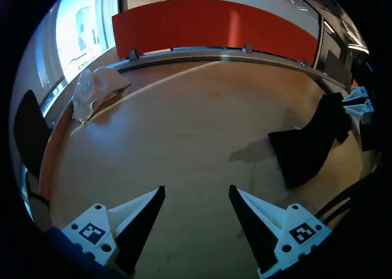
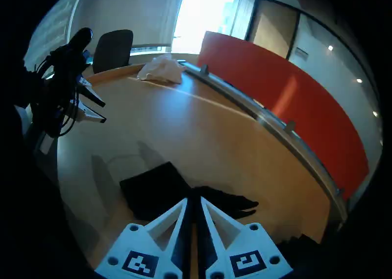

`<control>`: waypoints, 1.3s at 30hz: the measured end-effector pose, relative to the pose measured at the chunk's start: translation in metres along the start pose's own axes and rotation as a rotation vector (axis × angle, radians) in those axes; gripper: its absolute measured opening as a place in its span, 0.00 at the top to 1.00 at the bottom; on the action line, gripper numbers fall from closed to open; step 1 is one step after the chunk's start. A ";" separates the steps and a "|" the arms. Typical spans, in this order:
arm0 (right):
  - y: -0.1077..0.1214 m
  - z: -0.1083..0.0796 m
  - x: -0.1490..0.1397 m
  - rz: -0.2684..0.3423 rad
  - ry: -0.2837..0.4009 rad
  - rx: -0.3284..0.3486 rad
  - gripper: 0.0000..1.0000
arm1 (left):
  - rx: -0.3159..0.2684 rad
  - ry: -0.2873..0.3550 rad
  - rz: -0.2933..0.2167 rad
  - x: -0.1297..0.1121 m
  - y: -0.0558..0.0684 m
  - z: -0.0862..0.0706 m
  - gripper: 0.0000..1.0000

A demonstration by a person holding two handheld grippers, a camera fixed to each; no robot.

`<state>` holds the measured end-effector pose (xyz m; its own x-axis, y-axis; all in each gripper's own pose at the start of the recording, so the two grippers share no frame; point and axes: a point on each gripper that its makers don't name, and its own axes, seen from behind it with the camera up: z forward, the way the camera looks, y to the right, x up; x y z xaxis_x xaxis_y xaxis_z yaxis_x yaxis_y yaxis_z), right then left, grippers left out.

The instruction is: Fold towel

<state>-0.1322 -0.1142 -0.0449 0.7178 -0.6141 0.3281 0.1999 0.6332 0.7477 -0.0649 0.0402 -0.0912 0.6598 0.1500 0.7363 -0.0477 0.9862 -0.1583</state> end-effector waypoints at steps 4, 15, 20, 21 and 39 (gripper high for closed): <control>-0.015 0.010 -0.001 -0.007 -0.009 0.032 0.90 | 0.003 0.002 -0.002 0.000 -0.002 -0.001 0.03; -0.051 0.035 0.001 -0.005 -0.015 0.107 0.89 | 0.016 0.002 -0.020 -0.006 -0.011 -0.007 0.03; -0.067 0.045 0.001 -0.002 -0.019 0.140 0.89 | 0.022 -0.001 -0.027 -0.010 -0.015 -0.009 0.03; -0.070 0.047 0.001 -0.002 -0.022 0.146 0.89 | 0.023 -0.002 -0.028 -0.011 -0.016 -0.009 0.03; -0.069 0.046 -0.016 0.021 -0.056 0.127 0.32 | 0.026 -0.002 -0.032 -0.013 -0.019 -0.010 0.03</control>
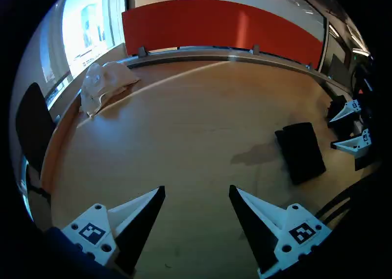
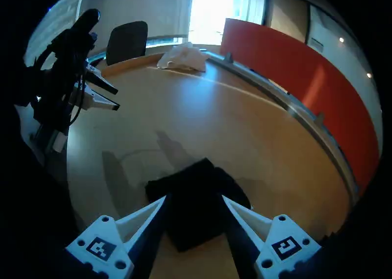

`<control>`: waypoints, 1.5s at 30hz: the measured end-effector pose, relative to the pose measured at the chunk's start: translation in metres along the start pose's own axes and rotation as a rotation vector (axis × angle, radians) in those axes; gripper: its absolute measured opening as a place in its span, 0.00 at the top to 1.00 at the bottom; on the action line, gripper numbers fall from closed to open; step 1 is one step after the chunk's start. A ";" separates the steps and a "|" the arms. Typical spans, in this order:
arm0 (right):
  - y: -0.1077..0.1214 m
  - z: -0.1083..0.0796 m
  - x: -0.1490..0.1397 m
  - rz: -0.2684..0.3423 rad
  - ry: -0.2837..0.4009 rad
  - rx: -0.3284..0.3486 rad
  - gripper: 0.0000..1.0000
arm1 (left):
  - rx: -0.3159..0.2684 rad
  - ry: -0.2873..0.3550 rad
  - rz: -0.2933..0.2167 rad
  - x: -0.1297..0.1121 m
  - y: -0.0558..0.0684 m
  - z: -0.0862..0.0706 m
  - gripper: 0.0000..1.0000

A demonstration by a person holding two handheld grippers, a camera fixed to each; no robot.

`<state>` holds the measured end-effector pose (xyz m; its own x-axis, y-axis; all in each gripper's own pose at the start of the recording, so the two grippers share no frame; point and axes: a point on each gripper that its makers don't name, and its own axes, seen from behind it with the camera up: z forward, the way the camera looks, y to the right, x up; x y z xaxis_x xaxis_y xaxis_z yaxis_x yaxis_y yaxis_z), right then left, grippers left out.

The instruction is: Fold towel

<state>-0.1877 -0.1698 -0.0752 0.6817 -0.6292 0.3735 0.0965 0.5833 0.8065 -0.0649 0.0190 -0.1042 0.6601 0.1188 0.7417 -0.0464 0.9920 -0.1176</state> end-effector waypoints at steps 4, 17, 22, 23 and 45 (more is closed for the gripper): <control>0.001 -0.002 -0.011 0.010 -0.015 -0.008 0.32 | -0.001 0.001 0.002 0.001 0.001 0.000 0.03; -0.004 0.000 -0.056 0.046 -0.080 -0.019 0.32 | -0.005 0.001 0.007 0.003 0.005 0.001 0.03; -0.007 0.003 -0.072 0.059 -0.107 -0.022 0.31 | -0.005 0.000 0.007 0.002 0.005 0.001 0.03; -0.007 0.003 -0.076 0.062 -0.112 -0.023 0.31 | -0.004 -0.001 0.007 0.002 0.005 0.001 0.03; -0.016 0.008 -0.123 0.099 -0.194 -0.024 0.31 | -0.009 -0.001 0.012 0.004 0.008 0.004 0.03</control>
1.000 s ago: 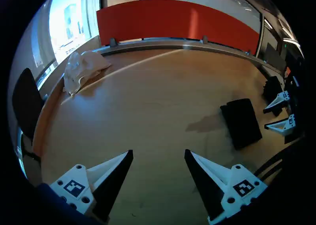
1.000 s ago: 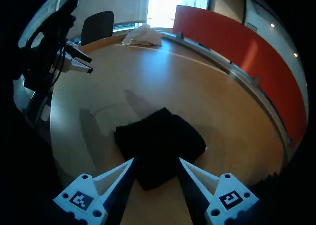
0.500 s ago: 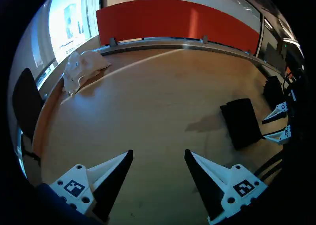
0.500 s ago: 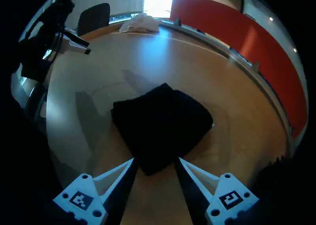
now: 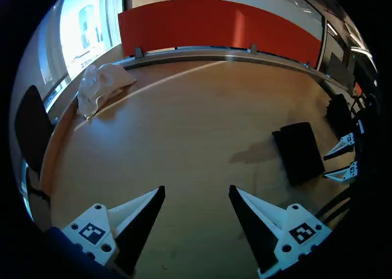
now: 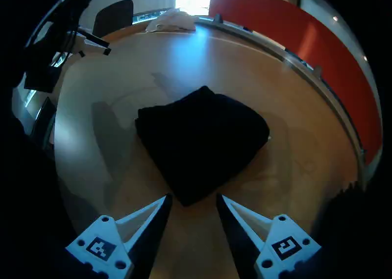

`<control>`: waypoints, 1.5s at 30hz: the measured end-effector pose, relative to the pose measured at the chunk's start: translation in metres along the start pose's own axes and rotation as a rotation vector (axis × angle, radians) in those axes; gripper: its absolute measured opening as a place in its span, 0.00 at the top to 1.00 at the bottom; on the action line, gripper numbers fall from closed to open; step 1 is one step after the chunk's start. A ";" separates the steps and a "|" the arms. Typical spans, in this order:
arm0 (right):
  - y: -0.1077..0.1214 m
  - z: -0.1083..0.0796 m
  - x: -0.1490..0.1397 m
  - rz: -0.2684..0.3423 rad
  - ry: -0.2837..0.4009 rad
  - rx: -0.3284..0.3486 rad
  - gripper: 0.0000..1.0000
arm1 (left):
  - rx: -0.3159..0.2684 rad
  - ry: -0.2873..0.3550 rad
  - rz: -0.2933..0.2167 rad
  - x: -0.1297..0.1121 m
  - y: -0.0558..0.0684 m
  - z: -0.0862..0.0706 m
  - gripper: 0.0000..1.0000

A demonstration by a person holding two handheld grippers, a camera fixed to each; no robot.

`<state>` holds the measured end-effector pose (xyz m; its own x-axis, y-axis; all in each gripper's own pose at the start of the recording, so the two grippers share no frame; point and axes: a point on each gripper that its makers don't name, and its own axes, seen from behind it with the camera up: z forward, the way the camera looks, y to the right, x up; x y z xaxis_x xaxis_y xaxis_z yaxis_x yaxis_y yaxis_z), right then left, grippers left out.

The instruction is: Fold towel

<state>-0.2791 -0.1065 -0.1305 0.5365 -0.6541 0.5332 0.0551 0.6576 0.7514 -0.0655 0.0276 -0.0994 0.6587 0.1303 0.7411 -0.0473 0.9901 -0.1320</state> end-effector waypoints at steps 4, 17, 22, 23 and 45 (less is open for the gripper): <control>-0.002 0.004 -0.003 -0.002 -0.005 0.002 0.34 | 0.000 0.001 0.002 0.001 0.000 0.000 0.03; -0.001 0.006 -0.004 0.040 0.008 -0.004 0.76 | -0.003 0.004 0.003 0.003 0.002 0.000 0.03; 0.004 0.005 -0.001 0.056 0.019 -0.017 0.94 | -0.004 0.004 0.004 0.003 0.002 0.000 0.03; 0.005 0.004 -0.001 0.054 0.021 -0.020 0.94 | -0.004 0.004 0.004 0.003 0.002 0.000 0.03; 0.043 -0.045 0.077 0.010 0.153 -0.110 0.94 | -0.009 0.016 0.001 0.007 0.004 -0.003 0.03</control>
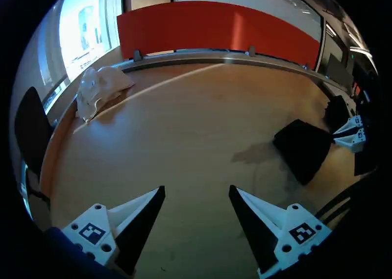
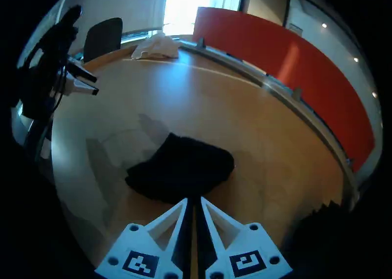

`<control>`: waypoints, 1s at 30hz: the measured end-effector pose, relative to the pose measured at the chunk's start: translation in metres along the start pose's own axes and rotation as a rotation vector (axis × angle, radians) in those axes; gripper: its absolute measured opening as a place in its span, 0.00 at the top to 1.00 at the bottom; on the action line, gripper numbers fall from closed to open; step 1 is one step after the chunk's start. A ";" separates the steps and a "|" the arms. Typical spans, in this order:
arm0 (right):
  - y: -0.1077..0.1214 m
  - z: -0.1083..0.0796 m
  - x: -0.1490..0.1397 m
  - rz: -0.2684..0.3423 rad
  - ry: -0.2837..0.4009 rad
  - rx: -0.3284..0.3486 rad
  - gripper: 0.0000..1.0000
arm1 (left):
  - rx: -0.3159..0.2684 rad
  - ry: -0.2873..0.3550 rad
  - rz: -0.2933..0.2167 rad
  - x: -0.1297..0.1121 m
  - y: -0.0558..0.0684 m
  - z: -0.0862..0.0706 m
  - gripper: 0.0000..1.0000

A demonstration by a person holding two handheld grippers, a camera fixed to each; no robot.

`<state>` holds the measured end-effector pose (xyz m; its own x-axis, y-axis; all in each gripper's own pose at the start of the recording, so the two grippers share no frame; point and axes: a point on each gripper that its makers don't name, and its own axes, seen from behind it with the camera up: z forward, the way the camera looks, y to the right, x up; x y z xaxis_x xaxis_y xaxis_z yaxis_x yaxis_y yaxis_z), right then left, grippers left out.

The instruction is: Fold towel

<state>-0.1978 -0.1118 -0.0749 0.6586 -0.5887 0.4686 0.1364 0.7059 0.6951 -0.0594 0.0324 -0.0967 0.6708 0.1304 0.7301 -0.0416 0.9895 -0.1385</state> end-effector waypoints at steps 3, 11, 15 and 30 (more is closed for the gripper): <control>0.007 -0.007 0.023 -0.009 0.035 -0.011 0.94 | -0.002 0.005 -0.002 0.002 0.001 -0.001 0.03; 0.023 -0.029 0.074 -0.011 0.130 -0.046 0.94 | -0.005 0.017 -0.004 0.007 0.001 -0.003 0.03; 0.033 -0.039 0.087 -0.007 0.154 -0.068 0.94 | -0.007 0.022 -0.009 0.009 0.001 -0.003 0.03; 0.077 -0.066 0.096 0.020 0.184 -0.151 0.94 | -0.018 0.031 -0.001 0.014 0.006 -0.002 0.03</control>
<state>-0.0754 -0.0879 -0.0127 0.7840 -0.5021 0.3649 0.2217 0.7756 0.5911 -0.0485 0.0397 -0.0887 0.6936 0.1268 0.7091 -0.0276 0.9883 -0.1497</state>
